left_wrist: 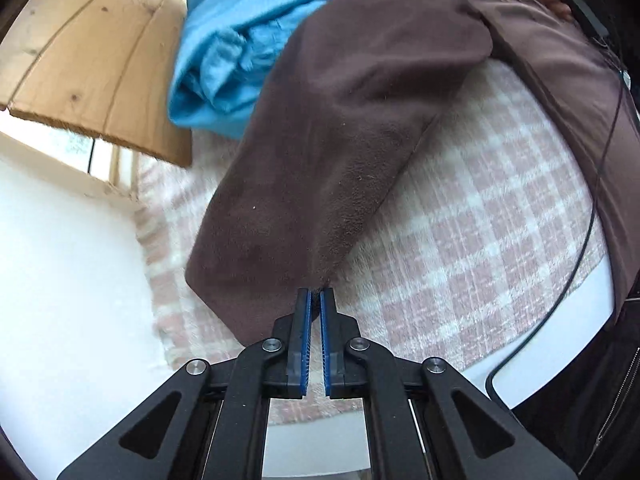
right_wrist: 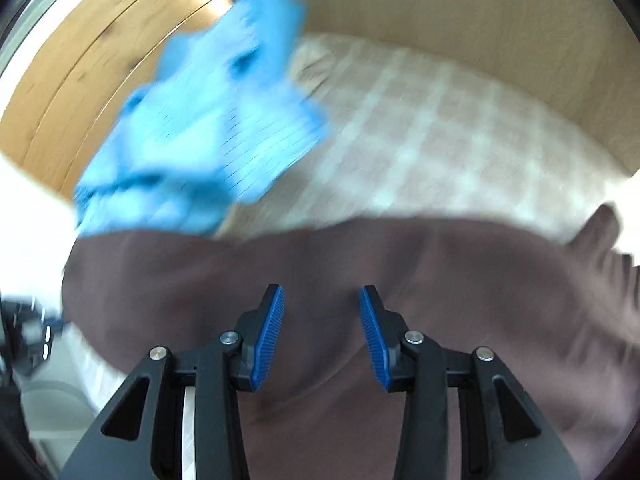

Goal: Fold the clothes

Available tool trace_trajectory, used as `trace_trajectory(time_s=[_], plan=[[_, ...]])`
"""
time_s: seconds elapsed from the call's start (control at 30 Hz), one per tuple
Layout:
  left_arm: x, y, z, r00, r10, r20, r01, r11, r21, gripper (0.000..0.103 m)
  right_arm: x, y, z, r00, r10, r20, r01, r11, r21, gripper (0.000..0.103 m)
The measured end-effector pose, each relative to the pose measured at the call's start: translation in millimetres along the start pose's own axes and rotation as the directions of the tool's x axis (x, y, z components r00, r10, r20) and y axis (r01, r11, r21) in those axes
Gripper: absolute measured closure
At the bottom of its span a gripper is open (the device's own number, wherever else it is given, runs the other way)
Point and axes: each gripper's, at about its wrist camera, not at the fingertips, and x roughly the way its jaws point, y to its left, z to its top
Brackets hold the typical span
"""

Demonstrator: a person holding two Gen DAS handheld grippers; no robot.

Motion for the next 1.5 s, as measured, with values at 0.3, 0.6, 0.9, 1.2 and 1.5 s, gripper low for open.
trace_trajectory(time_s=[0.3, 0.6, 0.9, 1.2, 1.5], plan=[[-26.6, 42.0, -33.0, 0.998, 0.019, 0.06, -0.009, 0.987, -0.16, 0.091, 10.3, 30.0, 8.3, 0.982, -0.186, -0.03, 0.178, 0.969, -0.17, 0.097], [-18.8, 66.5, 2.9, 0.997, 0.04, 0.061, -0.038, 0.999, -0.025, 0.067, 5.3, 54.7, 6.2, 0.973, -0.227, -0.039, 0.212, 0.949, -0.234, 0.097], [29.9, 65.8, 50.6, 0.999, -0.022, -0.046, 0.029, 0.987, 0.158, 0.064, -43.7, 0.1, -23.3, 0.979, -0.198, -0.05, 0.179, 0.95, -0.254, 0.096], [59.2, 58.4, 57.5, 0.975, -0.146, -0.169, 0.174, 0.971, 0.163, 0.075, -67.1, -22.3, -33.0, 0.985, -0.155, -0.077, 0.133, 0.963, -0.235, 0.096], [-65.3, 66.0, 57.3, 0.999, 0.026, 0.018, -0.025, 0.999, -0.041, 0.1, -92.0, -53.3, -54.9, 0.993, -0.075, -0.094, 0.057, 0.983, -0.175, 0.096]])
